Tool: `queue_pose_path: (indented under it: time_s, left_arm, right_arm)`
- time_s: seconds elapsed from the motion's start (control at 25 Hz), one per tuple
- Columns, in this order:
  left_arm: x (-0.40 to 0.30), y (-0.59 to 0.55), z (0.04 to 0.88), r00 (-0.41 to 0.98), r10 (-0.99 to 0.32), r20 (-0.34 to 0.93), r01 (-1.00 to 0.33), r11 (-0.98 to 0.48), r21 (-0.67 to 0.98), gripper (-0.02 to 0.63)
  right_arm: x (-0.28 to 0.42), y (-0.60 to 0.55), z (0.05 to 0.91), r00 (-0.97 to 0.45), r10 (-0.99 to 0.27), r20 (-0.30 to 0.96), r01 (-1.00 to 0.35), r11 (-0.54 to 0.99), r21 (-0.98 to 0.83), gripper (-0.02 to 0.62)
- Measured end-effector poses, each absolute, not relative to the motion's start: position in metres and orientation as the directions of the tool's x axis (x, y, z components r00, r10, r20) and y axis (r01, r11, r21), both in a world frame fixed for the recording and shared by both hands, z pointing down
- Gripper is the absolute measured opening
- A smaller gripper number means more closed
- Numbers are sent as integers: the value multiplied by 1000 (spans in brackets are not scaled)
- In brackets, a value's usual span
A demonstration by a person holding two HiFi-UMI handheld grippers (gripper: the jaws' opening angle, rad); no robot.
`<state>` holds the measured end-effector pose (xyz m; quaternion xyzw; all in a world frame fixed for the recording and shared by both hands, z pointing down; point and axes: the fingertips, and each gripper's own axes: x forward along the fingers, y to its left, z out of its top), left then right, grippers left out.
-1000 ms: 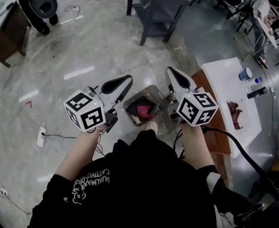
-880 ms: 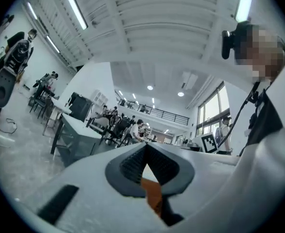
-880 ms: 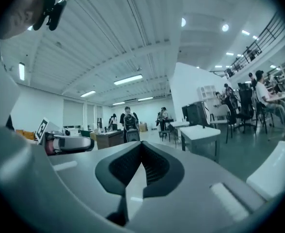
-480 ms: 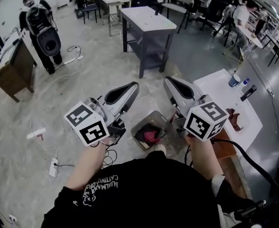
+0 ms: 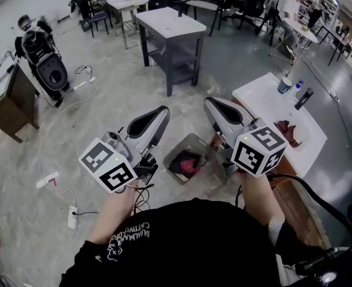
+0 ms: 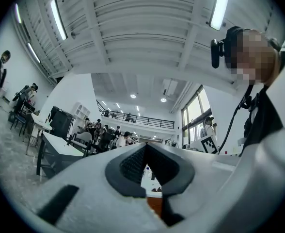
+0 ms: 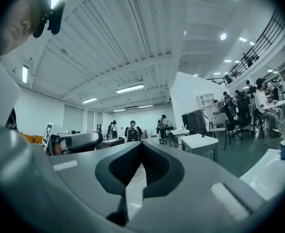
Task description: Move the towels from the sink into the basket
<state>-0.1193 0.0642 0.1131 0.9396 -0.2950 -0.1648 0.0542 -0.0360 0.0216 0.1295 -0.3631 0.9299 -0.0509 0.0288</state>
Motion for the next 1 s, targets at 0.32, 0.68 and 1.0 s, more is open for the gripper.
queue_pose_path:
  time_s: [0.32,0.68,1.0]
  left_arm:
    - [-75,64,114,759,-600,-252,-566,-800,200,0]
    - [-9,70,129,743,-628,-232,-582,-777,242,0]
    - [60,85,153,726,-657,-203,-601,-750,278,0]
  right_arm:
    - [10,27,133,-736,-676,-23,-668,731,-138,6]
    - [75,33,141,-737,-676,5,-669,729,-142,6]
    - [135,55,167,-758,-649,66,-650,746,-142,6]
